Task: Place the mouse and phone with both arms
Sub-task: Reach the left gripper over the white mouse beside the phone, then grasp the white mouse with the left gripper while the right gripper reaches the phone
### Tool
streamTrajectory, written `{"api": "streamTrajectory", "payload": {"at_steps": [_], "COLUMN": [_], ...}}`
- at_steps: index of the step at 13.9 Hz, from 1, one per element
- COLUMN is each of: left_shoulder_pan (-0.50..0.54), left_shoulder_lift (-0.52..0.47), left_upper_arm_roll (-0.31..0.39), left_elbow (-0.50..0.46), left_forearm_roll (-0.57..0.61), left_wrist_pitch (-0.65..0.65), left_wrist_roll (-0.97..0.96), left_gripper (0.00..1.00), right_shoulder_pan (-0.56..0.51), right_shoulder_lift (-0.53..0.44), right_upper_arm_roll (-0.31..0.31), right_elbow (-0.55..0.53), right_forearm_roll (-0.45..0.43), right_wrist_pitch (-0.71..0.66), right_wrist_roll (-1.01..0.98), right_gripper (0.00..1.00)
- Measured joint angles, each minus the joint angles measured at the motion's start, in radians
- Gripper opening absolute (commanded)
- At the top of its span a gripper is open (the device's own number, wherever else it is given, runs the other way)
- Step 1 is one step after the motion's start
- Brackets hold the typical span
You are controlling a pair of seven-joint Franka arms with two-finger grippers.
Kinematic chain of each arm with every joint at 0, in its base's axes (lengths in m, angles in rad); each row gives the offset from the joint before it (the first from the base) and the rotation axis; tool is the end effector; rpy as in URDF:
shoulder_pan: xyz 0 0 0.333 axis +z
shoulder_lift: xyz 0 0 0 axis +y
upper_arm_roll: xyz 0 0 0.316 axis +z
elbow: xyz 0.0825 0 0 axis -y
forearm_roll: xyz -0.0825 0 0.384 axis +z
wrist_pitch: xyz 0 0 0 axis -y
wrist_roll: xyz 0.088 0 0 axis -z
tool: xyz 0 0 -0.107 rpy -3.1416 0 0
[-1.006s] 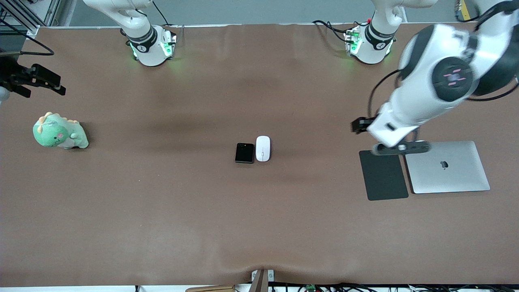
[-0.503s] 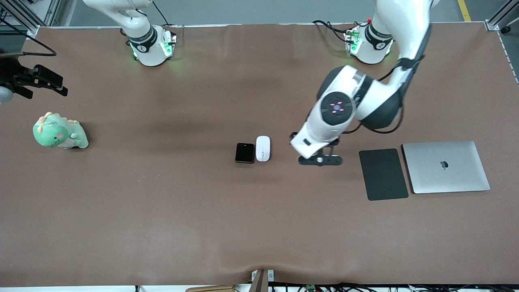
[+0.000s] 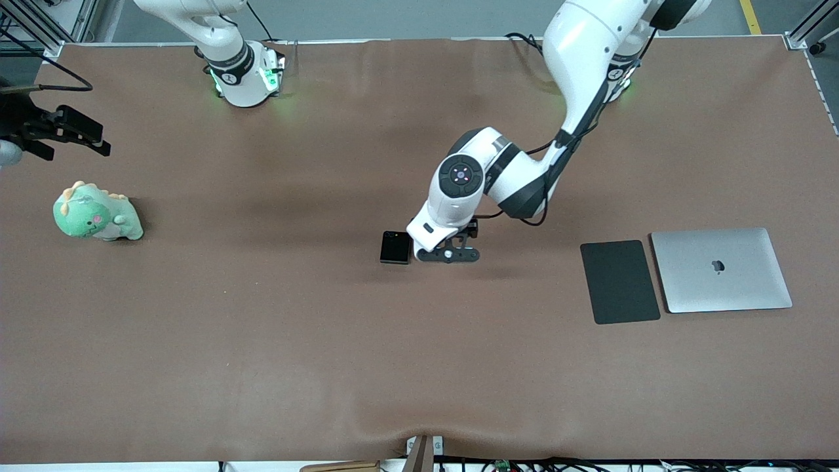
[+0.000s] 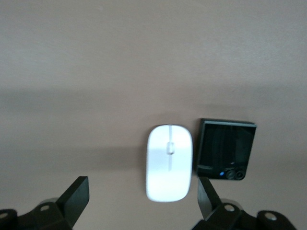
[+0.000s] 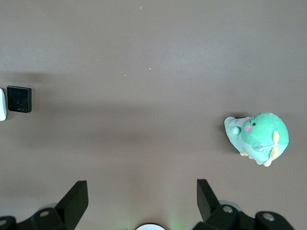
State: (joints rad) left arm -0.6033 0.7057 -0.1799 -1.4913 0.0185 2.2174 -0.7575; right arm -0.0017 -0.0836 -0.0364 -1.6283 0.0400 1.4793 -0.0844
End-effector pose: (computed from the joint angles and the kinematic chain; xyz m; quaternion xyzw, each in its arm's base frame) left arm 0.5247 -0.4902 0.2628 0.9986 0.0037 -0.0239 0.0470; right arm 0.5181 -0.0160 0.6348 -0.9989 -0.0244 0.0313 0.0234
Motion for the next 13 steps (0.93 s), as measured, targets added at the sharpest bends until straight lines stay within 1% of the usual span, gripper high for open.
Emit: {"api": "streamTrajectory", "payload": {"at_steps": [1,3,5,6,11,12,13], "left_shoulder_pan": [-0.011,-0.026,-0.031,-0.033,-0.041,-0.045,-0.048], "left_shoulder_lift": [0.020,0.059,0.088,0.096,0.120,0.122,0.124], "left_upper_arm_roll": [0.001,0.004,0.004,0.004,0.004,0.004,0.004], "left_elbow": [0.001,0.003,0.005,0.006,0.009,0.009,0.009], "left_forearm_roll": [0.000,0.000,0.000,0.000,0.004,0.006,0.007], "left_wrist_pitch": [0.031,0.097,0.137,0.141,0.142,0.142,0.142], "left_wrist_roll": [-0.016,-0.033,-0.034,-0.034,-0.034,-0.035,-0.039], "left_gripper": [0.99,0.94,0.90,0.90,0.78,0.78,0.76], "right_shoulder_pan": [0.001,0.001,0.008,0.017,0.063,0.069,0.078], "right_shoulder_lift": [0.002,0.008,0.021,0.030,0.080,0.088,0.097], "right_upper_arm_roll": [0.000,0.000,0.001,0.001,0.002,0.002,0.002], "right_elbow": [0.000,-0.002,-0.006,-0.007,-0.007,-0.008,-0.008], "right_forearm_roll": [0.000,0.000,0.000,0.000,0.000,0.001,0.002], "right_wrist_pitch": [0.000,0.000,0.005,0.009,0.029,0.037,0.050], "right_wrist_roll": [0.000,0.000,0.000,0.001,0.040,0.042,0.053], "right_gripper": [1.00,1.00,1.00,1.00,1.00,1.00,1.00]}}
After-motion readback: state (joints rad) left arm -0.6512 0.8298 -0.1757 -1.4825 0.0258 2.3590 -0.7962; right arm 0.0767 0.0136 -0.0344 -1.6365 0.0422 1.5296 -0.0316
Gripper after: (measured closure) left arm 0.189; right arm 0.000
